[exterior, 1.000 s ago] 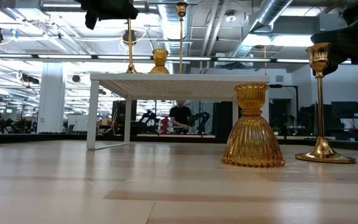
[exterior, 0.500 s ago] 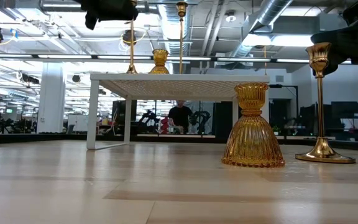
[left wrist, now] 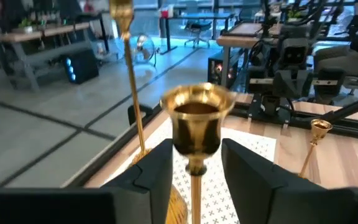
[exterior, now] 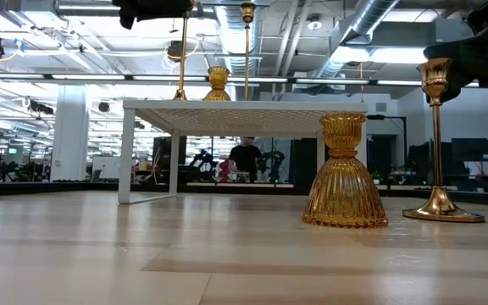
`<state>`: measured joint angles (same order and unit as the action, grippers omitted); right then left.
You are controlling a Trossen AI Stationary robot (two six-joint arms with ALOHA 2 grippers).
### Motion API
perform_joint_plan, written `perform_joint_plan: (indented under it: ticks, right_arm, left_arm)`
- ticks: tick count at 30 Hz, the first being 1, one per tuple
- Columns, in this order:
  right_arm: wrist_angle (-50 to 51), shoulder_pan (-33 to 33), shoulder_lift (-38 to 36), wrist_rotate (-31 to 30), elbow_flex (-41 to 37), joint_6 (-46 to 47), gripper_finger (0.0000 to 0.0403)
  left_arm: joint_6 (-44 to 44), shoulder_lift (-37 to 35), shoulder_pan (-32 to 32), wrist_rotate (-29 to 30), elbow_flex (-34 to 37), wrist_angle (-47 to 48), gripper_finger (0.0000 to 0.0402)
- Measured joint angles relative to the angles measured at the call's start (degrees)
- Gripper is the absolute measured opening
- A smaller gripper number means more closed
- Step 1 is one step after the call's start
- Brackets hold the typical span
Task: Pick & Place candle stick holders
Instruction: Put the left gold candle holder on the shelf, then move the gold candle holder to the bottom of the table
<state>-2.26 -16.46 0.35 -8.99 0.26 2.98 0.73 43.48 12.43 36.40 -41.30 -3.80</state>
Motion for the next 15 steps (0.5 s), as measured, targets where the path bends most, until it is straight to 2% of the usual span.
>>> perform_joint_plan:
  ticks: [6,15]
  right_arm:
    - [0.00,-0.01,-0.01,0.00,0.01,0.04,0.0000]
    - [0.00,0.01,-0.01,0.02,-0.01,0.04,0.0000]
  left_arm:
    - [-3.57,-2.66,2.18,-0.01,0.00,-1.01,0.0150]
    - [-3.96,-7.12,6.03,-0.02,0.00,-1.21,0.0149]
